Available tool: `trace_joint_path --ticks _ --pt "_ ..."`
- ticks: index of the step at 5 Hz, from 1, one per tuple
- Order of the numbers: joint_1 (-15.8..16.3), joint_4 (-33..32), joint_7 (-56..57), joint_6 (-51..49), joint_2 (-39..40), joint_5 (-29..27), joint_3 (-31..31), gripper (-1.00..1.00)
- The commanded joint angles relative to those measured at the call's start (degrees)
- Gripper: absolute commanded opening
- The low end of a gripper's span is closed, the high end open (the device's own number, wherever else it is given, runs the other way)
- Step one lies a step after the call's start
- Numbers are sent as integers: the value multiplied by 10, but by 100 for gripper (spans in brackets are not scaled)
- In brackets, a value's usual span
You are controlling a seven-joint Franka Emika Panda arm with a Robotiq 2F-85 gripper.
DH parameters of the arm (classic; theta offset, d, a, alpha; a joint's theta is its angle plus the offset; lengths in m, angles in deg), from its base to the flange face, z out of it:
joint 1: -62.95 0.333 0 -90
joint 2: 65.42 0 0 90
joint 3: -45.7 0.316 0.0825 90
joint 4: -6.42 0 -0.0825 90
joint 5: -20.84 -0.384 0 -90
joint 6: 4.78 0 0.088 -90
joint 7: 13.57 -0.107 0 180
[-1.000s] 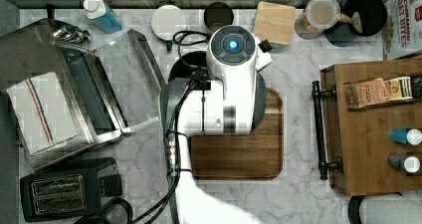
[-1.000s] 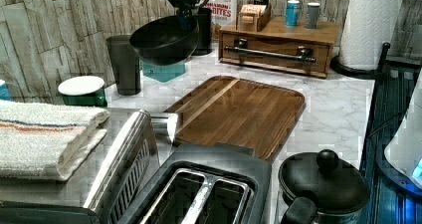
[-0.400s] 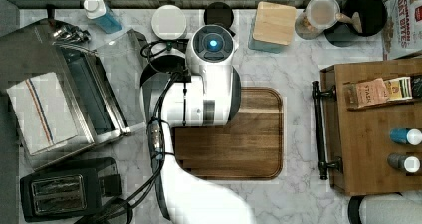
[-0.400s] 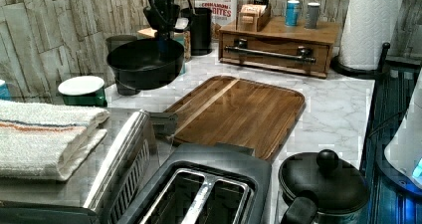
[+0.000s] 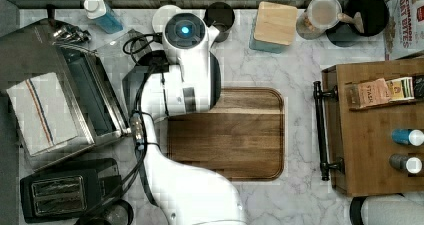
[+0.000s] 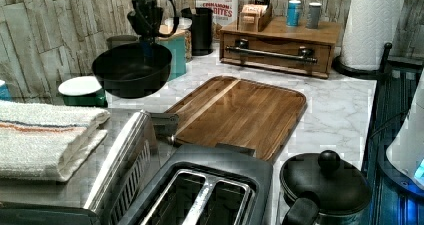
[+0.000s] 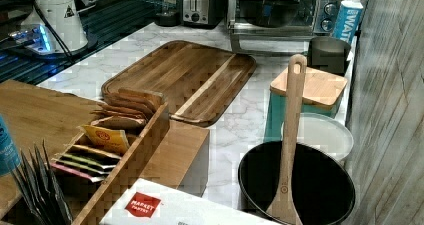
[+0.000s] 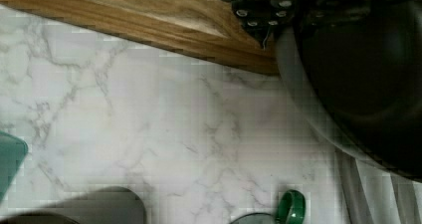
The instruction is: Put the bowl in the oven.
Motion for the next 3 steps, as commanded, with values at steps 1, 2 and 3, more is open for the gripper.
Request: trace_joint_path --ticks 1,2,3 --pt "36 157 80 15 42 10 69 -100" --pt "34 157 104 3 54 11 91 -100" --pt "34 143 113 4 63 10 111 -100"
